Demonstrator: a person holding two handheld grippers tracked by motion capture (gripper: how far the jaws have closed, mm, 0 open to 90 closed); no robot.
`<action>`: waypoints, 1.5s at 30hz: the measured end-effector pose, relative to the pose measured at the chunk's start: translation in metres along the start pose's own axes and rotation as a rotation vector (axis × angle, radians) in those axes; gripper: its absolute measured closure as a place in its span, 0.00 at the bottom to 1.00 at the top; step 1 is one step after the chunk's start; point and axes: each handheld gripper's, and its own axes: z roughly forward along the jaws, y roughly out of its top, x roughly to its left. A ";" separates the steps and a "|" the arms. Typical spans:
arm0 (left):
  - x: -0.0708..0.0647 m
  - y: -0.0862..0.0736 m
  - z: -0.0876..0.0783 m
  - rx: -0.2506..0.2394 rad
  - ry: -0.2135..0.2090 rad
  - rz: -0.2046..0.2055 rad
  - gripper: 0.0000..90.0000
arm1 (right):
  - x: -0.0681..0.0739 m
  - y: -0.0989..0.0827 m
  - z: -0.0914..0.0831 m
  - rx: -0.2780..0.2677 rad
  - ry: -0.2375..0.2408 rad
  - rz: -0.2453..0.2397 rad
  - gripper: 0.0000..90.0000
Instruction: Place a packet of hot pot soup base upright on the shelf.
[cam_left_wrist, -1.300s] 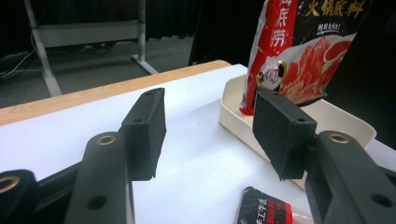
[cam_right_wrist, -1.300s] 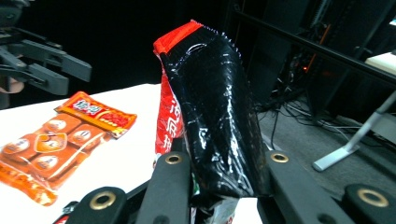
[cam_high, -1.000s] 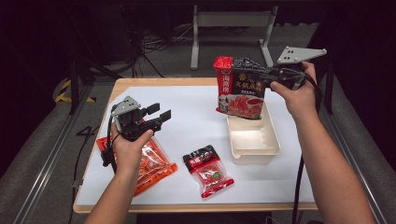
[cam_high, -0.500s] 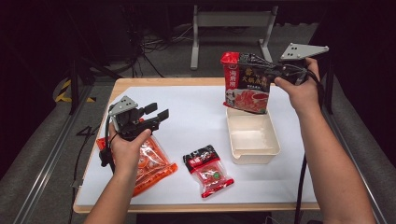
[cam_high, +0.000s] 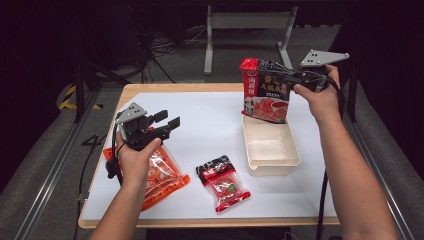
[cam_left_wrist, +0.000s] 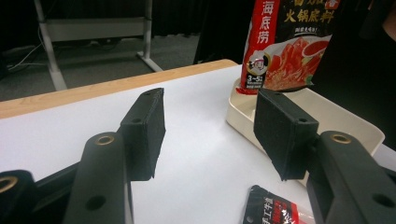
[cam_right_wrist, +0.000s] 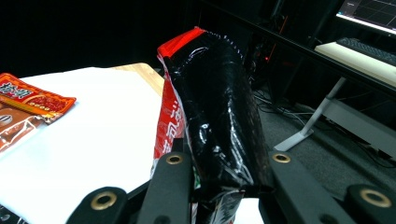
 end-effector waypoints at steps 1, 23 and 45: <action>0.000 0.000 0.000 0.002 0.001 -0.001 0.49 | -0.001 -0.002 0.001 0.003 -0.001 0.005 0.88; 0.006 -0.012 -0.022 0.010 0.063 -0.024 0.49 | -0.009 -0.014 0.021 0.019 0.055 -0.019 0.87; 0.009 -0.016 -0.027 0.013 0.073 -0.039 0.49 | -0.001 -0.030 0.025 0.010 0.125 -0.035 0.85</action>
